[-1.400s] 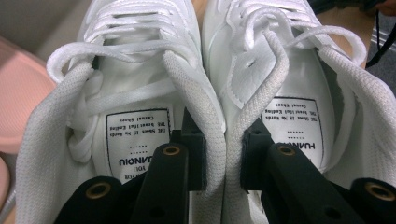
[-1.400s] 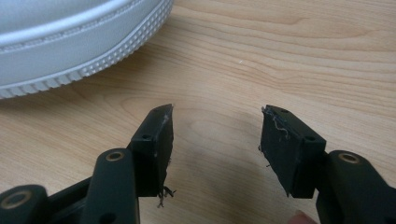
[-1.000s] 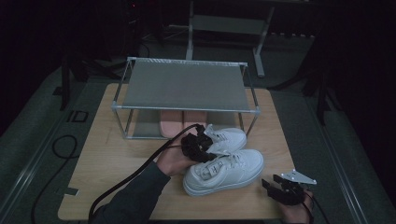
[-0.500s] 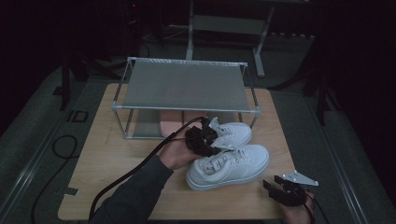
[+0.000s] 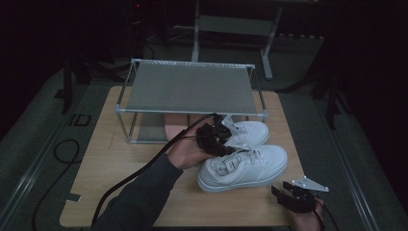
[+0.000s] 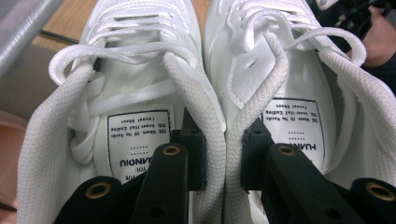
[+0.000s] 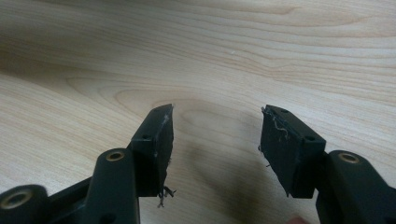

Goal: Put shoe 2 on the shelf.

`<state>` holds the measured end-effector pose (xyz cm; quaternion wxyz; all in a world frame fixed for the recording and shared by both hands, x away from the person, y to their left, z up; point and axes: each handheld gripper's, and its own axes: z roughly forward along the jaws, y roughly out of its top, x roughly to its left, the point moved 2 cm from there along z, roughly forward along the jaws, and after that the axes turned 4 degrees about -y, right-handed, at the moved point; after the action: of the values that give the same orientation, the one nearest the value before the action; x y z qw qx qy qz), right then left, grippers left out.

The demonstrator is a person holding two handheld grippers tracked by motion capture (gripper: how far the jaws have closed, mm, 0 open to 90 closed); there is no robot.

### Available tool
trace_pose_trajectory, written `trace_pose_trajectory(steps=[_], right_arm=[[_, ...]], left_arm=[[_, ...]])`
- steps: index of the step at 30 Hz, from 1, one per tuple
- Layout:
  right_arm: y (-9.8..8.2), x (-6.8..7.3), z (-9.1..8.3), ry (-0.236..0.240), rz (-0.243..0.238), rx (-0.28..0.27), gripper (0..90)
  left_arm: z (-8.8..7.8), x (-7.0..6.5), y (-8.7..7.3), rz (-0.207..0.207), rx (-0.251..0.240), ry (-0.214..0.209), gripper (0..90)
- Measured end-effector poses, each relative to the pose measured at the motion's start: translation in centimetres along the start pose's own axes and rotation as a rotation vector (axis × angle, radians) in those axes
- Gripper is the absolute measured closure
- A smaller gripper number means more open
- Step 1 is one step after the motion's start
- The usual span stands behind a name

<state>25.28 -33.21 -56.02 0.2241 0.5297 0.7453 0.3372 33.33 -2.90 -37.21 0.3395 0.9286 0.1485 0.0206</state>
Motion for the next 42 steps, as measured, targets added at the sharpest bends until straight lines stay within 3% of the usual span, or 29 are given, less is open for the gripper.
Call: trace_pose_trajectory(steps=[19,35,42], right_arm=[[-0.1,-0.1,0.0,0.002,0.004,0.005,43.5],[-0.1,-0.1,0.1,0.002,0.005,0.006,43.5],[-0.1,-0.1,0.1,0.002,0.005,0.006,43.6]], left_arm=[[-2.6,-1.0,2.5,0.029,-0.037,-0.012,76.7],[-4.2,-1.0,3.8,0.044,-0.054,-0.019,76.6],[-5.0,-0.2,4.2,0.028,-0.079,-0.006,76.6]])
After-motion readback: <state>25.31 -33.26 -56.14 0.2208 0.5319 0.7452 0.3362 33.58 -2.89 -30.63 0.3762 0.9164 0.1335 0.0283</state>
